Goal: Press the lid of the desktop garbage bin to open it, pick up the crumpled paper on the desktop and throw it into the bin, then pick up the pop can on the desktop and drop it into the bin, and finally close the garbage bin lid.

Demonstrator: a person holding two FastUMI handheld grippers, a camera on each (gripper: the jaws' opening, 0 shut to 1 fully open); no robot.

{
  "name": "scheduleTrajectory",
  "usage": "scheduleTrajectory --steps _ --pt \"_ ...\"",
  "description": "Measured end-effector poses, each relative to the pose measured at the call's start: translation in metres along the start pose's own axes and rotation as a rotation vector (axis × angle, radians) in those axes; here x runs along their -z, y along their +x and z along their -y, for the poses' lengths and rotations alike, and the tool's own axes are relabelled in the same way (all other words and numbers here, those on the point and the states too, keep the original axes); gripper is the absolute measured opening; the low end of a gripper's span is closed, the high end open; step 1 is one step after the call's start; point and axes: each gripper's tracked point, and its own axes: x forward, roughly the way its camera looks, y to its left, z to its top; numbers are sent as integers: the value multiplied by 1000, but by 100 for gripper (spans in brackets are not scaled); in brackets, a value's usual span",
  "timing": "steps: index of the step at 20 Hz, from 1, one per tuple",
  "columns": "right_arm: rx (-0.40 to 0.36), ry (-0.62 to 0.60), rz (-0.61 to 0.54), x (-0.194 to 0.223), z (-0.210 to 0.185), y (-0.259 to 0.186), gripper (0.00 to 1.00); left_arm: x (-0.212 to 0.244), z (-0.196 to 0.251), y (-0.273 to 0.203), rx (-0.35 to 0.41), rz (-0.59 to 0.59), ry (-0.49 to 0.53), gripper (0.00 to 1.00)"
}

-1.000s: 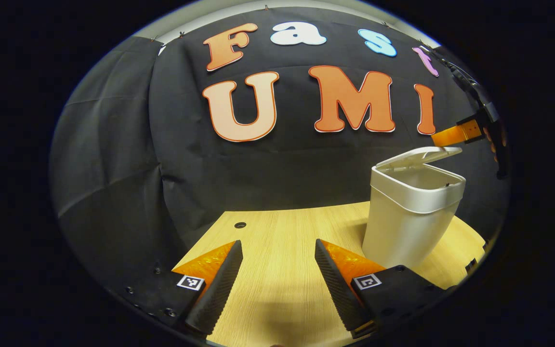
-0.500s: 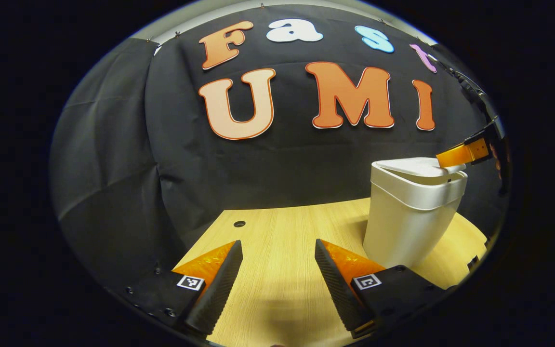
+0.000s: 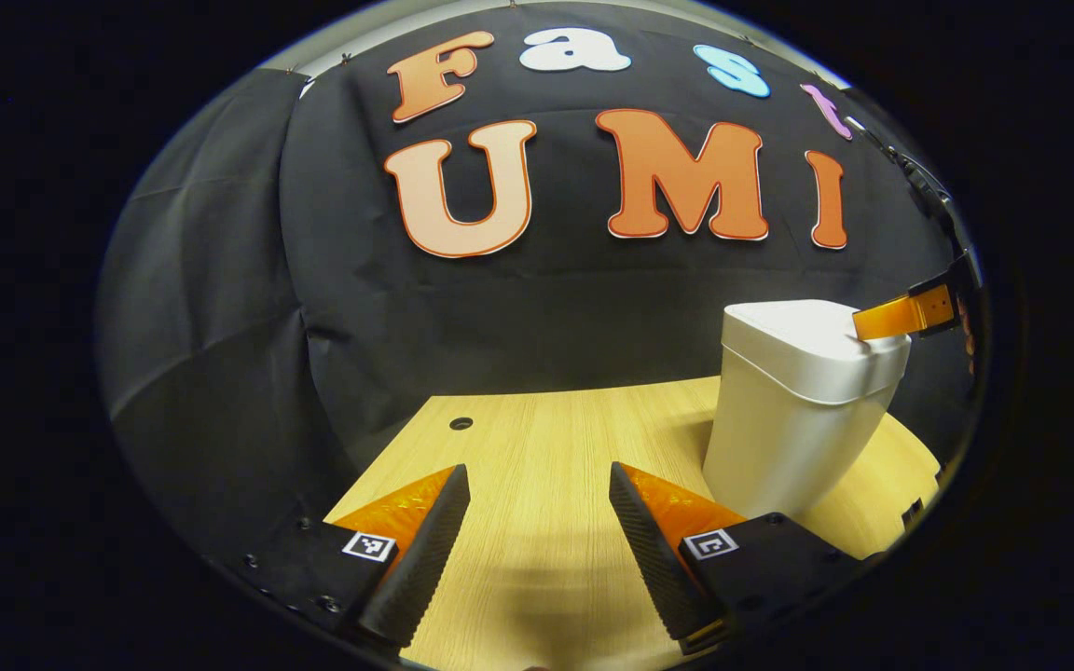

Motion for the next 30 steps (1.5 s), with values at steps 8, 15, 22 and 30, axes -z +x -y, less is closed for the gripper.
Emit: scheduleTrajectory --steps 8,15,22,30 --pt "28 26 19 0 -4 -3 61 -5 10 7 24 -1 16 96" --pt "14 -8 100 -5 -5 -6 62 -38 13 11 47 62 13 94" --pt "52 24 286 -32 2 -25 65 -85 10 3 61 158 -12 94" --pt "64 -28 463 -66 -2 -49 86 -147 0 -14 30 330 -12 98"
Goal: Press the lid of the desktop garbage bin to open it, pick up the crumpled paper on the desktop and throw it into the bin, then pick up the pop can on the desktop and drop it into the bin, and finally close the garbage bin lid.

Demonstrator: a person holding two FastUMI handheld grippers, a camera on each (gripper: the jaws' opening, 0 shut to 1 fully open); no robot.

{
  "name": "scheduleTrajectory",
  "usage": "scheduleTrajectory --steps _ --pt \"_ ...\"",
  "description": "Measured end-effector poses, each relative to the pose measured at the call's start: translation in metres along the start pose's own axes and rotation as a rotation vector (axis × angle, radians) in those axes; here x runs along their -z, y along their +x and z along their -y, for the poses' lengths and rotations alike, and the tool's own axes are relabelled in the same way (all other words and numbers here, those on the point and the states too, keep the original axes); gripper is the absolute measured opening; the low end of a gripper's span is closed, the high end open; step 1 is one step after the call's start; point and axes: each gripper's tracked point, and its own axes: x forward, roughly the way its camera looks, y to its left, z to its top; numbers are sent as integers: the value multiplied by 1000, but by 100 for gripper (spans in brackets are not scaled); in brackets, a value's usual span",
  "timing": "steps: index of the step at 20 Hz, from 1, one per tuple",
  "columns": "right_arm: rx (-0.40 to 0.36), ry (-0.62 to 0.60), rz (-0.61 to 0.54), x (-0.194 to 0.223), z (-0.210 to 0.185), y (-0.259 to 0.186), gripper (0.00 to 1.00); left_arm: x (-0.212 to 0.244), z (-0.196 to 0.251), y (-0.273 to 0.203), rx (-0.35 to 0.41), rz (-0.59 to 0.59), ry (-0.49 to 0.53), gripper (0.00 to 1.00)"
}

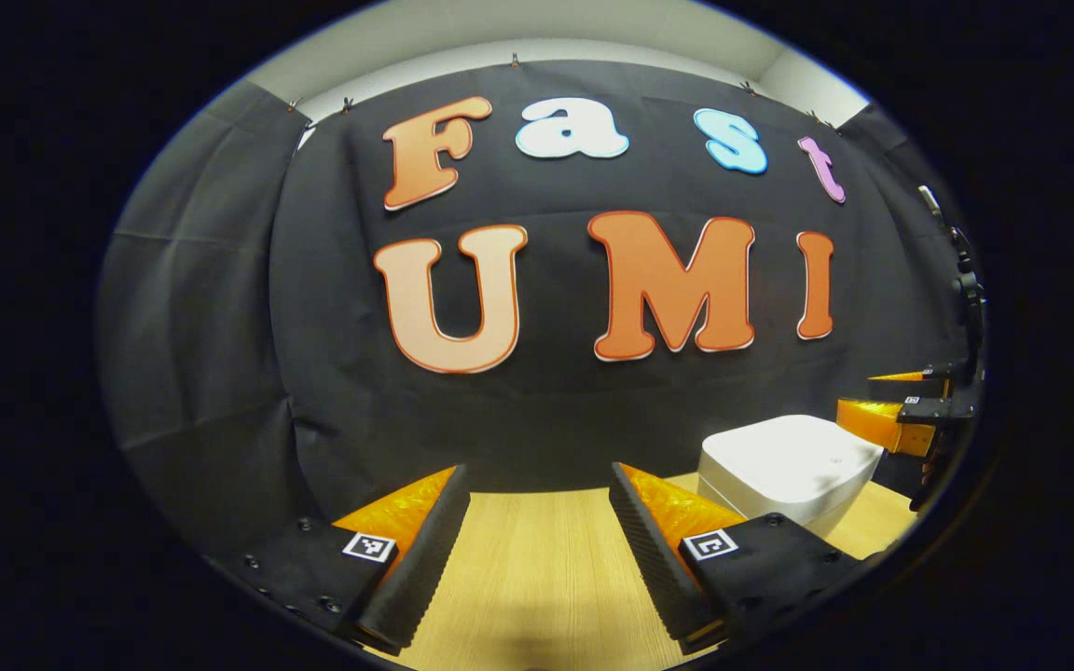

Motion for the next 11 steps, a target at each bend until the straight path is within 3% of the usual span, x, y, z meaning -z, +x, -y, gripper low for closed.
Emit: scheduleTrajectory --steps 11 --pt "-34 -67 64 -14 -11 -5 87 -54 -30 1 -84 149 1 97"
